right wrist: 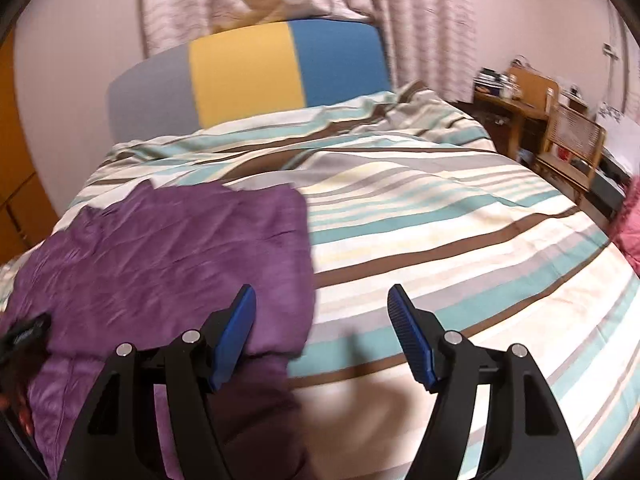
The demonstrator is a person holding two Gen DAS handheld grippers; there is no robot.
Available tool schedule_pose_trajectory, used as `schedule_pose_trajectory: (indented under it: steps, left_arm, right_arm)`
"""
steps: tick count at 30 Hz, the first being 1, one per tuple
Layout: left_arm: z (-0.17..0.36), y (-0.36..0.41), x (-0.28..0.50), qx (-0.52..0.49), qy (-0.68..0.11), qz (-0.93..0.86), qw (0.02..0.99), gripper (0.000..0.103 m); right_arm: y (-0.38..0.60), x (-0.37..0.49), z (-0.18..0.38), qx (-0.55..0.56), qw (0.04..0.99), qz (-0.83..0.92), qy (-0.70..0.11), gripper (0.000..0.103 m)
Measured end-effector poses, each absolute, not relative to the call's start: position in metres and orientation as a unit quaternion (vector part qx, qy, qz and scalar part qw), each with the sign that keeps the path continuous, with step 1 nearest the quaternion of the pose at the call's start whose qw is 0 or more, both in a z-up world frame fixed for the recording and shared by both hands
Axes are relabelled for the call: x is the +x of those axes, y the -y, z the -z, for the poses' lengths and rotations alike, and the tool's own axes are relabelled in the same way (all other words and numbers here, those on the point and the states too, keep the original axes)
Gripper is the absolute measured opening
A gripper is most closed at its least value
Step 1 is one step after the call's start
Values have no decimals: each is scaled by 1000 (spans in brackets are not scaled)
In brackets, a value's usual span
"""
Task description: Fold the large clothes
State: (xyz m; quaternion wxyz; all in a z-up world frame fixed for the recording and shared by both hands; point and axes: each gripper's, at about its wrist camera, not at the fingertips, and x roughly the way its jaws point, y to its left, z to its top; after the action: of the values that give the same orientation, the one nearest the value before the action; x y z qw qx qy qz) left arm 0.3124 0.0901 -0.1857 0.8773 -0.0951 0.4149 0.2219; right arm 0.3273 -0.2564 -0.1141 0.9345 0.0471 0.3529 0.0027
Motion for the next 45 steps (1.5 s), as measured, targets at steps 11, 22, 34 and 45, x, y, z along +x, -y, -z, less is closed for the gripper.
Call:
schedule_pose_trajectory:
  steps: [11, 22, 34, 45]
  left_arm:
    - [194, -94, 306, -111, -412, -237, 872, 98]
    - [200, -90, 309, -102, -417, -237, 871, 100]
    - [201, -91, 309, -107, -414, -234, 873, 100]
    - [201, -92, 309, -109, -414, -232, 873, 100]
  right_arm:
    - [218, 418, 136, -3, 927, 11, -376, 66]
    - [217, 449, 184, -39, 901, 25, -431, 76]
    - [270, 387, 127, 128, 917, -40, -376, 53]
    - [221, 370, 161, 37, 898, -105, -426, 21]
